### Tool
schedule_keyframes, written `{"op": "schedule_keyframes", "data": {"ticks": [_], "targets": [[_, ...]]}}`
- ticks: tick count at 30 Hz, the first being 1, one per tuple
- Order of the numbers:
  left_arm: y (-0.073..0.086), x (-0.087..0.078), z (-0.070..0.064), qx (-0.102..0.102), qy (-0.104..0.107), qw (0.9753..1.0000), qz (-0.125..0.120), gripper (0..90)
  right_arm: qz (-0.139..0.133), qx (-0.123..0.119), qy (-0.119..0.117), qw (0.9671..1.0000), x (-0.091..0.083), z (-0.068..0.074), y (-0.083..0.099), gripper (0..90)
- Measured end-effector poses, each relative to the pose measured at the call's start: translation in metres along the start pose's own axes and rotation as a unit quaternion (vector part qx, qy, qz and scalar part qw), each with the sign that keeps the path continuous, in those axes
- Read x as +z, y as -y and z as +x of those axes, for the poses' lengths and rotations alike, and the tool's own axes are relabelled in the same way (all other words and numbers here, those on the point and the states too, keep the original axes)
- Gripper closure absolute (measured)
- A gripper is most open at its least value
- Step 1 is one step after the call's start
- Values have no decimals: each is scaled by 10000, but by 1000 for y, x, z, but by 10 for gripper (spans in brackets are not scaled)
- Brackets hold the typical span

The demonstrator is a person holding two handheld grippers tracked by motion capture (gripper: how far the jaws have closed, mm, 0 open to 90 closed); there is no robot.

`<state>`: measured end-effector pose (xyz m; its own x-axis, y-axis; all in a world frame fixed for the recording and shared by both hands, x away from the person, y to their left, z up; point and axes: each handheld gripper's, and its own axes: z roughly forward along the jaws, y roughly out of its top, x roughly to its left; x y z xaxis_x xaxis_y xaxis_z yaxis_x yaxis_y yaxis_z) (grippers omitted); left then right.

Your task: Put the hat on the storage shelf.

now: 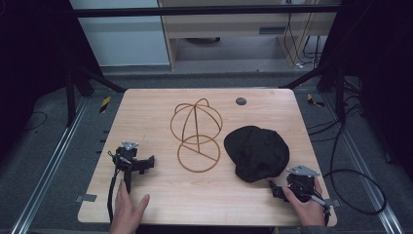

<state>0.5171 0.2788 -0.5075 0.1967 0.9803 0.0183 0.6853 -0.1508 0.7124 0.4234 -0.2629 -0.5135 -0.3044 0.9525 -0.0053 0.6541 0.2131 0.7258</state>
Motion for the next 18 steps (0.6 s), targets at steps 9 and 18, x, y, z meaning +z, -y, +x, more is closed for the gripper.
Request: {"op": "schedule_keyframes", "data": {"ticks": [9, 18], "targets": [[0, 0, 0, 0, 0, 10000, 3, 0, 58, 98, 4, 9999, -1, 1, -2, 43], [0, 0, 0, 0, 17, 10000, 3, 0, 215, 38, -163, 9996, -29, -1, -16, 91]]}}
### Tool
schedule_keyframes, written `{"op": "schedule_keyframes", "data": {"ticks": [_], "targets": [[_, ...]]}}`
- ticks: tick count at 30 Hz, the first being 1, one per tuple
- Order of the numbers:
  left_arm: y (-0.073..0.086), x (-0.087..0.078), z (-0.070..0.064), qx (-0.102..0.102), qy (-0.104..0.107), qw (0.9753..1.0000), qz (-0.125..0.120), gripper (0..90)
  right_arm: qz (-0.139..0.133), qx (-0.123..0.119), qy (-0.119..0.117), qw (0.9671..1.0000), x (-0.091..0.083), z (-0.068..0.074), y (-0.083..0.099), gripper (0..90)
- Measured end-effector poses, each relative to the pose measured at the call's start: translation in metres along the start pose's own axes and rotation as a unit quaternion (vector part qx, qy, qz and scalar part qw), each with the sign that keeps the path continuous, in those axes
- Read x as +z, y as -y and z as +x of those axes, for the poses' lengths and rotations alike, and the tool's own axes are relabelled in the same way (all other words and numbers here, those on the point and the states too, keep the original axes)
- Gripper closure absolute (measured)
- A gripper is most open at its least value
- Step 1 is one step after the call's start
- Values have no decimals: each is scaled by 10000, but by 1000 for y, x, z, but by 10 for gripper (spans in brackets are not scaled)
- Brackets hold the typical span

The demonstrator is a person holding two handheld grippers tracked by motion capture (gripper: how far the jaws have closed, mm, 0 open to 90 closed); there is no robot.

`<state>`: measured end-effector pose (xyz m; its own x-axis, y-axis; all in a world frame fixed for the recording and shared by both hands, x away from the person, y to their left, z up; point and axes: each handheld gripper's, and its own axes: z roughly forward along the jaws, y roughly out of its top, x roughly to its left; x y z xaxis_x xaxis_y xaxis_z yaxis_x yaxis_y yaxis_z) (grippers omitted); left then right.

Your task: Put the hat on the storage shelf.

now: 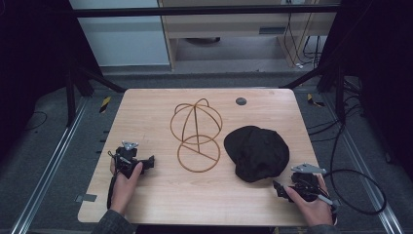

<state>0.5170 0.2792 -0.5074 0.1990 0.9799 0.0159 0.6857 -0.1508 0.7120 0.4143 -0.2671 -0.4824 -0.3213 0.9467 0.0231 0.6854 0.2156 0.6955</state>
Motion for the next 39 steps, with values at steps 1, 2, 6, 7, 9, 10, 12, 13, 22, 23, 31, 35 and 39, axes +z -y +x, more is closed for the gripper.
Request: {"op": "schedule_keyframes", "data": {"ticks": [1, 2, 6, 7, 9, 10, 12, 13, 22, 23, 31, 35, 39], "targets": [[0, 0, 0, 3, -1, 10000, 1, 0, 18, -60, 20, 10000, -3, 0, -2, 101], [0, 0, 0, 9, 3, 10000, 2, 0, 15, -59, 23, 10000, -6, 0, -5, 110], [-3, 3, 1, 22, 17, 10000, 1, 0, 60, -129, -50, 9999, -14, 0, -15, 121], [-3, 3, 1, 21, 20, 10000, 2, 0, 83, -176, -48, 9998, -16, 0, -17, 121], [-2, 2, 2, 32, 25, 10000, 3, 0, 133, -244, -85, 9996, -20, 1, -23, 125], [-2, 2, 1, 30, 19, 10000, 4, 0, 143, -309, -121, 9993, -26, 2, -30, 131], [-2, 2, 1, 23, 7, 10000, 2, 0, 167, -417, -136, 9989, -31, 3, -38, 137], [-2, 2, 1, 23, 7, 10000, 2, 0, 167, -417, -136, 9989, -31, 3, -38, 137], [-1, 1, 0, 12, -9, 10000, 2, 0, 314, -840, -234, 9957, -51, 12, -81, 165], [-1, 1, 0, 16, -9, 10000, 1, 0, 343, -895, -252, 9951, -52, 13, -86, 165], [-1, 2, -2, -42, -57, 10000, 0, 0, 481, -1096, -287, 9924, -50, 20, -120, 145], [-1, 1, -1, -30, -50, 10000, 3, 0, 555, -1107, -309, 9918, -41, 20, -132, 151], [-1, 1, -1, -30, -50, 10000, 2, 0, 602, -958, -368, 9929, -30, 17, -139, 147]]}}
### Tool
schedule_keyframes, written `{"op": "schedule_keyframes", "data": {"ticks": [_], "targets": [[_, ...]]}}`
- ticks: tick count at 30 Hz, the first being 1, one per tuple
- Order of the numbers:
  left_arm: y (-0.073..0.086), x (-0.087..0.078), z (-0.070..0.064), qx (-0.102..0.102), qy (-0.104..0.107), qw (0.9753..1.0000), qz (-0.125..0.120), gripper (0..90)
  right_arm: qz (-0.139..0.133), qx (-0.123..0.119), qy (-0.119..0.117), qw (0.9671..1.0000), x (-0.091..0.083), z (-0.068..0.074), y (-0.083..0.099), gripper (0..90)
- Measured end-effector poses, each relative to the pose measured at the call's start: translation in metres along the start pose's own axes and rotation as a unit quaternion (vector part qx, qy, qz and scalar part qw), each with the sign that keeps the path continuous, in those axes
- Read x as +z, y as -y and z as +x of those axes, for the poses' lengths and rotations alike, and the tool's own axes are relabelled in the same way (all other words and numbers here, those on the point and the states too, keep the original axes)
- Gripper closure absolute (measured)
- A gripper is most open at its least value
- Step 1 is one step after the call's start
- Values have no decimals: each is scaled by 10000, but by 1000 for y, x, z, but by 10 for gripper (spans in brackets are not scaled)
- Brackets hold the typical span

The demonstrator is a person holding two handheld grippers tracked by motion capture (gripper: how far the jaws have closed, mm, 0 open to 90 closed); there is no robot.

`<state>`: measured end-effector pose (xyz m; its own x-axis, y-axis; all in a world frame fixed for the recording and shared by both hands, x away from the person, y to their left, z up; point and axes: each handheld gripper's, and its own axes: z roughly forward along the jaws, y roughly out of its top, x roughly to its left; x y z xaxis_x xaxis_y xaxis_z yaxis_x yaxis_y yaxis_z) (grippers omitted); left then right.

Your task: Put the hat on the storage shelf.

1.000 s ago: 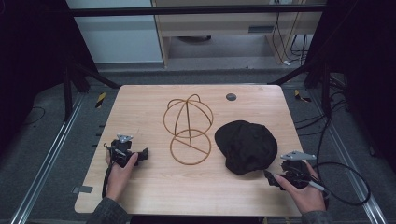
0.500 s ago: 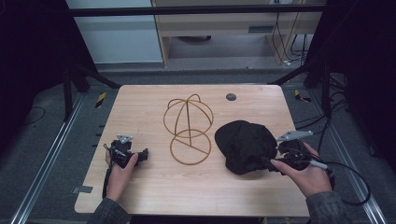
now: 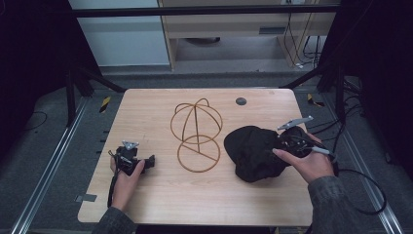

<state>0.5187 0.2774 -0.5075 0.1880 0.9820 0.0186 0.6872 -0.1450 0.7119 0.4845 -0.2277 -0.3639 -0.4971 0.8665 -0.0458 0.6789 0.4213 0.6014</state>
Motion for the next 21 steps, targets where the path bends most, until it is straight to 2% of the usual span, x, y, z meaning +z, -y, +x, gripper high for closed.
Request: {"op": "schedule_keyframes", "data": {"ticks": [4, 6, 7, 10, 13, 21], "targets": [[0, 0, 0, -2, 0, 10000, -1, 0, 7, 30, -81, 10000, 8, 1, -7, 114], [0, 0, 0, -4, 0, 10000, -2, 0, 92, 16, -80, 9999, 14, 4, -8, 106], [0, 0, 0, -4, 0, 10000, -1, 0, 218, -9, -90, 9997, 20, 6, -8, 107], [0, 0, 0, -3, 1, 10000, -1, 0, 279, 13, -64, 9996, 26, 5, -8, 112], [0, 0, 0, -2, -1, 10000, -1, 0, 381, 114, -83, 9992, 34, 2, -7, 155], [0, 0, 0, 14, 15, 10000, -3, 0, 473, 140, -180, 9986, 39, -1, -6, 296]]}}
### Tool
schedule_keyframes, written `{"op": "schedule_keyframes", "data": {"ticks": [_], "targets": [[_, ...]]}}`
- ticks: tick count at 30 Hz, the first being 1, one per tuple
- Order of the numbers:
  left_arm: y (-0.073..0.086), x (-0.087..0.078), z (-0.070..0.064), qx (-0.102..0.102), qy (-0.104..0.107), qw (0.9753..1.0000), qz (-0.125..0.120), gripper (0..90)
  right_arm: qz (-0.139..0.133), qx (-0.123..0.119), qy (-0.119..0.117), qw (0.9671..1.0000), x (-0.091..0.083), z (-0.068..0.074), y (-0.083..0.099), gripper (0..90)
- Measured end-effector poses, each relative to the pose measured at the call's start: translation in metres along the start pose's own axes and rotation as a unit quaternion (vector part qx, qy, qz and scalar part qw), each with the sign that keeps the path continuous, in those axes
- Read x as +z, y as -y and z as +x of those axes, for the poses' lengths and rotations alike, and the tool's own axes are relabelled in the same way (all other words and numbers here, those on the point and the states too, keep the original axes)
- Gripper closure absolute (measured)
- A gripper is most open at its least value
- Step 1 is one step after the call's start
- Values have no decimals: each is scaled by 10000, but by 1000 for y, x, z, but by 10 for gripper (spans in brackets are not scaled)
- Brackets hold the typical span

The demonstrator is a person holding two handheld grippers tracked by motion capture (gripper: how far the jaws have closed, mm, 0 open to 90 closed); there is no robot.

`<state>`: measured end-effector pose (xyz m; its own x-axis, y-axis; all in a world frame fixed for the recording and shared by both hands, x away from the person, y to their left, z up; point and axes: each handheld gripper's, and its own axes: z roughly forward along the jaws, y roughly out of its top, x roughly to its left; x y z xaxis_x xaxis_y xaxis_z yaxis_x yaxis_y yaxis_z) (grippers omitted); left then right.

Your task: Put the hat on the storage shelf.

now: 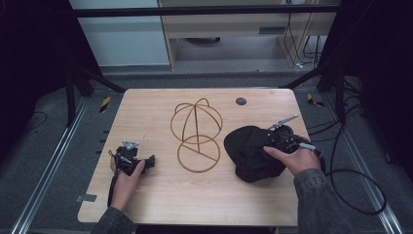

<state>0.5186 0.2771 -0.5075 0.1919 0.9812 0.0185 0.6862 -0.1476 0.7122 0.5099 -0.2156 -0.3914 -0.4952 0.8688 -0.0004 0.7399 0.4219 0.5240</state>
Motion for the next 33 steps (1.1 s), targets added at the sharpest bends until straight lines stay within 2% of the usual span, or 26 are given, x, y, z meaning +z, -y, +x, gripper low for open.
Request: {"op": "schedule_keyframes", "data": {"ticks": [2, 14, 21, 25, 33], "targets": [[0, 0, 0, 7, 7, 10000, 2, 0, 38, 4, -51, 10000, 2, -1, 0, 366], [0, 0, 0, 20, 14, 10000, 2, 0, 103, 45, -225, 9997, 5, -6, 2, 579], [0, 0, 0, 20, 17, 10000, 2, 0, 75, 42, -363, 9993, 6, -8, 2, 766], [0, 0, 0, 30, 22, 10000, 4, 0, 44, -2, -380, 9993, 7, -9, 1, 815], [0, 0, -1, 26, 23, 10000, 2, 0, 45, -49, -402, 9992, 0, -10, -6, 855]]}}
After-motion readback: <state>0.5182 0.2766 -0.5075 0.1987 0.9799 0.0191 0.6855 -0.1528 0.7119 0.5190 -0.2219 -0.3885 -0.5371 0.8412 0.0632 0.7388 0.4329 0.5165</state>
